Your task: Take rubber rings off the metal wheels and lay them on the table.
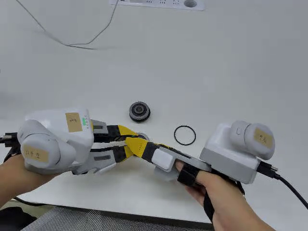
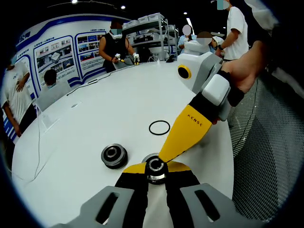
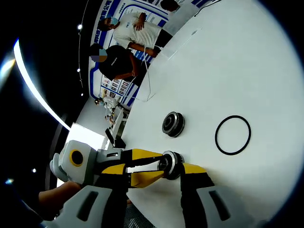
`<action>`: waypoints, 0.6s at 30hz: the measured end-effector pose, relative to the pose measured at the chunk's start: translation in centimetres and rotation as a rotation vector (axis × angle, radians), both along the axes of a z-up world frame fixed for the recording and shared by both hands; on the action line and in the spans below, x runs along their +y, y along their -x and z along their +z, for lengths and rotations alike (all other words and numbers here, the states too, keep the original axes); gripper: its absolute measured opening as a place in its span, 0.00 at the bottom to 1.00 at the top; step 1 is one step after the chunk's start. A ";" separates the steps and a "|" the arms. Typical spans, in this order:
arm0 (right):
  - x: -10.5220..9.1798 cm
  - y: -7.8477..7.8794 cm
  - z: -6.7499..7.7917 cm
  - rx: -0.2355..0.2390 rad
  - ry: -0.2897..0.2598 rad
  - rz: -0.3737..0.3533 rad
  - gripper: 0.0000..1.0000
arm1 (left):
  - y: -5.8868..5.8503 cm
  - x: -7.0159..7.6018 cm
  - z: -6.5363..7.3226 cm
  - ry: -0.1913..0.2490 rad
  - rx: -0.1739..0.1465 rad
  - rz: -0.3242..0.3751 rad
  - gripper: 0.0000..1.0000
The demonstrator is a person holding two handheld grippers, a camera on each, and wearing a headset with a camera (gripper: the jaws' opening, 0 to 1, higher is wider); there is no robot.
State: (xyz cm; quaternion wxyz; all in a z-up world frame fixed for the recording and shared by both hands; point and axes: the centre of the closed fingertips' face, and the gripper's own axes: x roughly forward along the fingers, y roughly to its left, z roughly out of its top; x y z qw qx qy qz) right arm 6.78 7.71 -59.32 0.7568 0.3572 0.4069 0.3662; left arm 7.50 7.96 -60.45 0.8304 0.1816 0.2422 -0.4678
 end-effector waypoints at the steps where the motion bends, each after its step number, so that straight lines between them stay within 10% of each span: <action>1: 0.0 0.0 0.0 -0.001 0.000 0.002 0.46 | 0.0 0.0 0.0 -0.001 0.000 0.000 0.13; 18: -0.7 0.2 -0.4 0.055 -0.027 -0.010 0.32 | 0.1 -0.1 0.0 -0.003 -0.001 0.001 0.13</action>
